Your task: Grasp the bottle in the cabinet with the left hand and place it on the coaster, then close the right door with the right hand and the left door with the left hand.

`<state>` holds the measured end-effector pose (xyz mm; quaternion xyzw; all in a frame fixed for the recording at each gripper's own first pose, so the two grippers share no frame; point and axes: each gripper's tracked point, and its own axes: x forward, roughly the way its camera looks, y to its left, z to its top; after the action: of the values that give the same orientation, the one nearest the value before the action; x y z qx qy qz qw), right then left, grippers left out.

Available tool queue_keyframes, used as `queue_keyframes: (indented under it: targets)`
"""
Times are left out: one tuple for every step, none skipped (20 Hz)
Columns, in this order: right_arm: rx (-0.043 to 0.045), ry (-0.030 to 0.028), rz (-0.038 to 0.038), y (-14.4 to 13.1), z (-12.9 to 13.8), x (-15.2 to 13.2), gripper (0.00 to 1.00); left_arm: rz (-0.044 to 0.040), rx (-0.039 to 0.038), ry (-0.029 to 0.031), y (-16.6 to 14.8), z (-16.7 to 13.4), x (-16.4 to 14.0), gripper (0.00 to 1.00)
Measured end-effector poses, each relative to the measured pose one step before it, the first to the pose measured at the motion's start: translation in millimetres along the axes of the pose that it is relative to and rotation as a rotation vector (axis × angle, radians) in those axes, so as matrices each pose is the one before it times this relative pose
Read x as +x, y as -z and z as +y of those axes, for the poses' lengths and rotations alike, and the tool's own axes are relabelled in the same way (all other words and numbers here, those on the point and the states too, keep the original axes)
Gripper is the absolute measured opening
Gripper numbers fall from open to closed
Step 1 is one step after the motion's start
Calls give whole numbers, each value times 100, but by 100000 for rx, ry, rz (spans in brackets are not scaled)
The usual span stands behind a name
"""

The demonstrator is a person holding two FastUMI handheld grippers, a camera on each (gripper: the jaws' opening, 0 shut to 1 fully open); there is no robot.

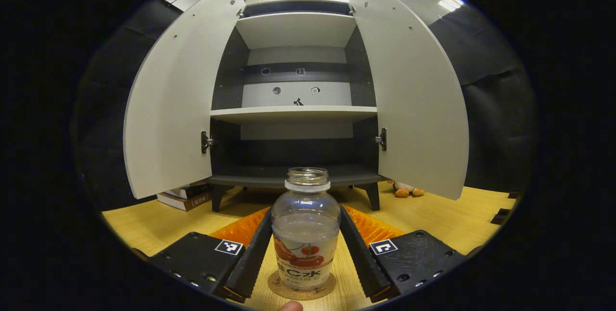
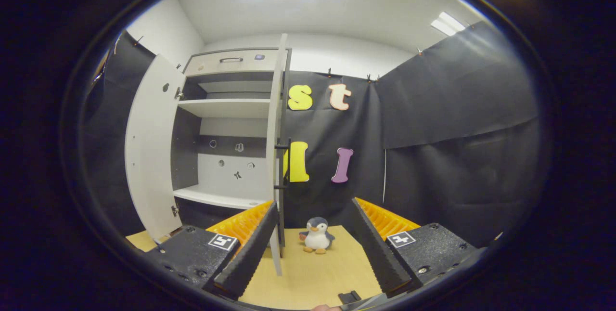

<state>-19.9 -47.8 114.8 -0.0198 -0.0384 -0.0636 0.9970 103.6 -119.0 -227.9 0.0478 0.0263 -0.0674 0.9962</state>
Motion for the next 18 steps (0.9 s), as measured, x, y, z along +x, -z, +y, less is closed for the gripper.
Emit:
queue_keyframes:
  targets:
    - [151, -813, 474, 134, 190, 25, 98, 210, -84, -408, 38, 87, 103, 80]
    - [123, -414, 268, 111, 53, 49, 98, 541, -311, 54, 29, 36, 49, 81]
    - [23, -304, 159, 162, 34, -136, 98, 814, -647, 615, 113, -26, -154, 85]
    - [-45, -419, 311, 248, -12, 110, 98, 139, -467, 128, -126, 129, -143, 90]
    - [-44, -596, 751, 269, 11, 74, 98, -206, 1, -168, -259, 273, -65, 93]
    - [468, -776, 749, 292, 20, 49, 98, -404, 21, -110, -347, 179, -88, 94]
    - [899, -825, 403, 146, 25, 86, 98, -600, -40, -76, -391, 78, -197, 95]
    - [800, -589, -119, 81, -48, -22, 98, -586, -13, -88, -565, 138, -86, 95]
    - [411, -491, -218, 76, -113, 34, 98, -1114, 122, 14, -721, 161, -146, 95]
    - [215, -286, -252, 185, -57, 150, 98, -1622, -12, -4, -880, 117, -215, 95]
    - [15, -346, 263, 181, -116, 134, 98, -864, -62, 17, -780, 1, -181, 95]
    - [191, -483, 978, 616, -118, 141, 98, -26, -159, -210, -813, 112, -342, 95]
    - [697, -400, 709, 399, -60, 110, 93, -11, -1317, 190, -929, 83, -388, 94]
    - [1051, -134, 430, 340, -145, 205, 98, 334, -2483, 599, -1102, -55, -480, 94]
    - [1576, -124, 192, 227, -100, 321, 98, -502, -2561, 977, -1390, -156, -549, 95]
    - [1891, -509, -54, 250, -12, 334, 98, -1761, -2045, 500, -1813, 9, -447, 95]
    - [1744, -877, -369, 109, 85, 303, 98, -2522, -1054, 981, -1872, -30, -269, 95]
    - [1470, -579, -712, 123, 40, 262, 98, -2425, 66, 714, -1791, 127, -83, 94]
